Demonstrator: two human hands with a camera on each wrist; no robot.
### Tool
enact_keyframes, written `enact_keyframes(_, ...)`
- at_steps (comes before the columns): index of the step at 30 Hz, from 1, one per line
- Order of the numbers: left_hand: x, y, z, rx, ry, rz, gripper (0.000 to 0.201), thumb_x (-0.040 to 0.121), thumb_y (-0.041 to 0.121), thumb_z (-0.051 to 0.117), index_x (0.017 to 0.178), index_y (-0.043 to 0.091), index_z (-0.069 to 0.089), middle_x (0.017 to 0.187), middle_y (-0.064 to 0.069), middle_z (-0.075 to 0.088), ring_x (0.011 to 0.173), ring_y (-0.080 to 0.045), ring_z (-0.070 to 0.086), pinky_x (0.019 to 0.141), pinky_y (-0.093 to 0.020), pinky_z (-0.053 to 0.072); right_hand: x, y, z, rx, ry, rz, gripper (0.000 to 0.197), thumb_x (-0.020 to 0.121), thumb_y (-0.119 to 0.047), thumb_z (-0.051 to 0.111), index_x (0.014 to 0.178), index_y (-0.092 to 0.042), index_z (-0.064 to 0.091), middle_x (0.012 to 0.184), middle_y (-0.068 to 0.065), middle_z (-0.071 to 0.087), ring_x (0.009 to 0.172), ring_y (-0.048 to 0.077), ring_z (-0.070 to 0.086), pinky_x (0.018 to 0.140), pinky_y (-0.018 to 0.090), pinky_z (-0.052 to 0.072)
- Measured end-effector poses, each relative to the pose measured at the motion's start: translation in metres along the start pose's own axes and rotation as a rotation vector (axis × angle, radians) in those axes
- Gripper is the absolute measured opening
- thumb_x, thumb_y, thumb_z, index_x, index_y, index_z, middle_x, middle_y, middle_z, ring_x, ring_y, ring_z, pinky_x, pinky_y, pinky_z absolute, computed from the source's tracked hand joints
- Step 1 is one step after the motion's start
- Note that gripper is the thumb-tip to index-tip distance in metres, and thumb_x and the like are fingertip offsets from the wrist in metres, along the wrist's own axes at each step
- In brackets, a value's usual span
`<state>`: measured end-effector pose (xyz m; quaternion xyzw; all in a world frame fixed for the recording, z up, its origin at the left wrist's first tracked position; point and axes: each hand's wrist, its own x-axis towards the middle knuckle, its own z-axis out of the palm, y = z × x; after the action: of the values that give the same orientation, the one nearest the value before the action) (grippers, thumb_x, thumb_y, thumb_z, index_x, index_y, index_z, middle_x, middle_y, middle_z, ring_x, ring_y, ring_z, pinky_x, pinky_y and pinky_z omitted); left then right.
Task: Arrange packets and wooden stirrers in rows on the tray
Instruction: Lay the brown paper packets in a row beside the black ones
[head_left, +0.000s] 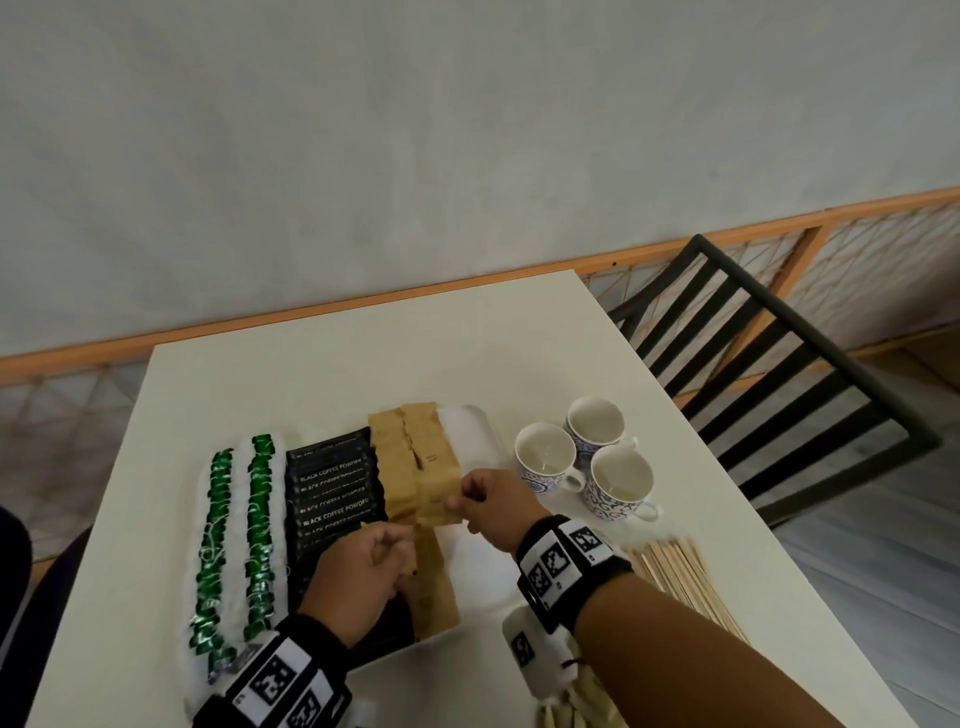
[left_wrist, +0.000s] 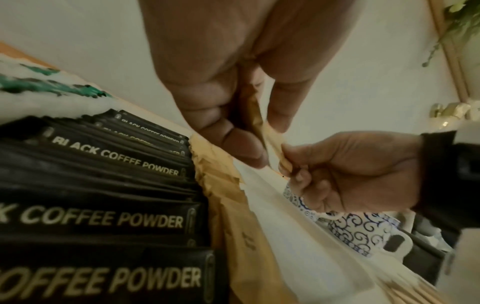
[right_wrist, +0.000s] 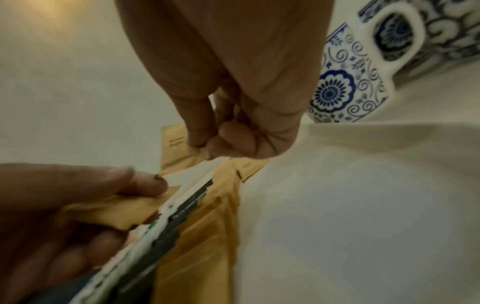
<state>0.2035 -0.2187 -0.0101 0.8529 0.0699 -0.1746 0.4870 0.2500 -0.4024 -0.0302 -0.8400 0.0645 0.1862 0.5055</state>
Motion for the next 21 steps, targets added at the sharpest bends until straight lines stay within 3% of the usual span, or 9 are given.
enact_keyframes(3,0.006,-0.006,-0.008,-0.013,-0.012,-0.036,0.029,0.096,0.003,0.047,0.099,0.027,0.062,0.091,-0.002,0.069,0.07,-0.014,0.067,0.059,-0.02,0.051,0.027,-0.002,-0.002,-0.208,0.142,0.038,0.03,0.093,-0.025,0.06,0.068,-0.024,0.044,0.083,0.0,0.056,0.08,0.02,0.054,0.073,0.029,0.046)
enact_keyframes(8,0.01,-0.01,-0.017,-0.016,0.015,-0.016,0.03,0.093,0.002,0.05,0.101,0.029,0.058,0.075,-0.008,0.07,0.063,-0.013,0.067,0.058,-0.022,0.051,0.052,-0.01,0.0,-0.456,0.161,0.05,0.012,0.097,-0.023,0.048,0.089,-0.016,0.052,0.108,0.011,0.066,0.103,0.029,0.059,0.082,0.029,0.044)
enact_keyframes(11,0.009,-0.012,-0.019,-0.027,0.005,-0.009,0.028,0.093,0.002,0.052,0.101,0.028,0.058,0.073,-0.01,0.07,0.062,-0.012,0.067,0.057,-0.022,0.051,0.063,-0.009,0.008,-0.51,0.139,0.069,0.011,0.098,-0.023,0.047,0.092,-0.015,0.051,0.11,0.011,0.065,0.105,0.03,0.059,0.082,0.031,0.045)
enact_keyframes(16,0.008,-0.014,-0.019,-0.049,-0.005,-0.012,0.025,0.094,0.003,0.053,0.101,0.027,0.058,0.079,-0.008,0.069,0.062,-0.013,0.067,0.057,-0.021,0.052,0.074,-0.006,0.013,-0.594,0.129,0.092,0.023,0.097,-0.024,0.051,0.112,-0.008,0.056,0.113,0.011,0.064,0.107,0.028,0.06,0.087,0.033,0.049)
enact_keyframes(21,0.011,-0.014,-0.02,-0.089,-0.002,-0.012,0.031,0.091,-0.001,0.055,0.105,0.027,0.057,0.08,-0.009,0.07,0.065,-0.016,0.069,0.061,-0.026,0.055,0.078,-0.008,0.014,-0.731,0.093,0.07,0.022,0.098,-0.019,0.049,0.112,-0.005,0.058,0.114,0.01,0.062,0.105,0.028,0.062,0.087,0.036,0.054)
